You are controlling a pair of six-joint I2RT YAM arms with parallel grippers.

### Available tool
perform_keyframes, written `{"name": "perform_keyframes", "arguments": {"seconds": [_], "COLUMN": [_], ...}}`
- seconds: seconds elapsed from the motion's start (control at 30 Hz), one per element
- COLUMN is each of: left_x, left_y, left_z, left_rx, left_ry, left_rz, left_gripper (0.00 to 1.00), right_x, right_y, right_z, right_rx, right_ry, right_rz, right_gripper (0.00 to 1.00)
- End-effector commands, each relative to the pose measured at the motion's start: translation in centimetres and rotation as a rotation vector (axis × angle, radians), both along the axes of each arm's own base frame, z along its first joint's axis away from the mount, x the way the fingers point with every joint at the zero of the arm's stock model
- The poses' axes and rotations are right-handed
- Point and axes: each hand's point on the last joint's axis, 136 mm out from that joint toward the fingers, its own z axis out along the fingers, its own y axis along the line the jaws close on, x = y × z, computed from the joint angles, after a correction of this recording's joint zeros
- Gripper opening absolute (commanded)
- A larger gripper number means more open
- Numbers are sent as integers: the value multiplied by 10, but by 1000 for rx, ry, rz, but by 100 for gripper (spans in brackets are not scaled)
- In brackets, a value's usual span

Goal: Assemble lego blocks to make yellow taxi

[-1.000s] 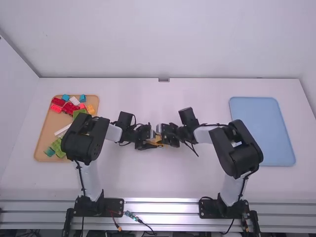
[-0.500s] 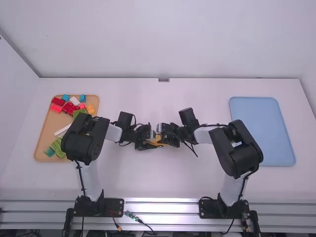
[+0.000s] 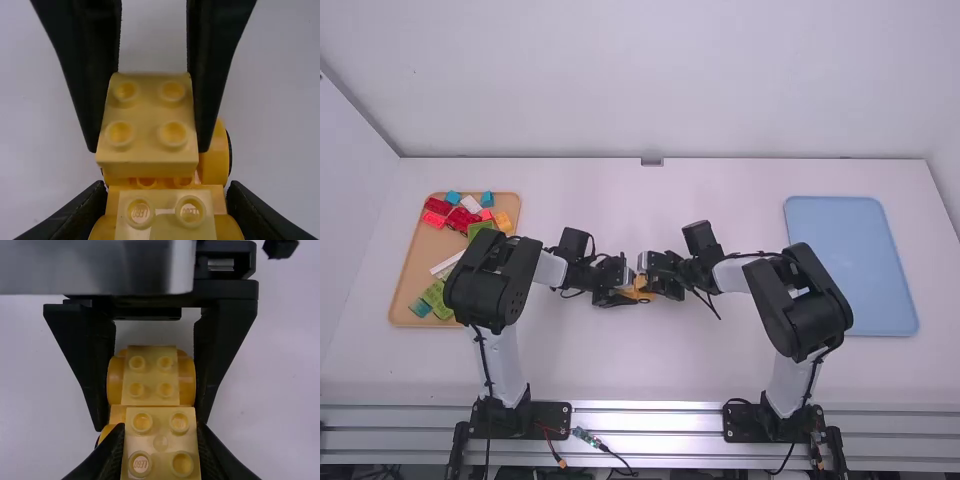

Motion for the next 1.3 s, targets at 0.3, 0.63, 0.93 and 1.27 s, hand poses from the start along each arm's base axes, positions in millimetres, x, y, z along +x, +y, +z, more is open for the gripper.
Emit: {"name": "perform_keyframes", "arguments": {"seconds": [0.3,0.63,0.93,1.27], "left_x": [3,15,-1,3], "left_y": [-1,0,2,-2], "left_z": [-2,-3,-9,-2], "left_rx": [1,18,39,-1], "left_ry": [-30,-30,-14,-39], "left_rz": [-14,42,-13,-19], "left_gripper": [40,41,40,41], "right_x": [0,-3,4,-1], "right_y": [4,6,4,8], "right_z": [-1,0,0,-4], "right_rx": [20,15,10,4], "right_ry": [48,45,20,33], "right_rz": [-8,5,-11,-4], "right_gripper": [0,0,0,0]}}
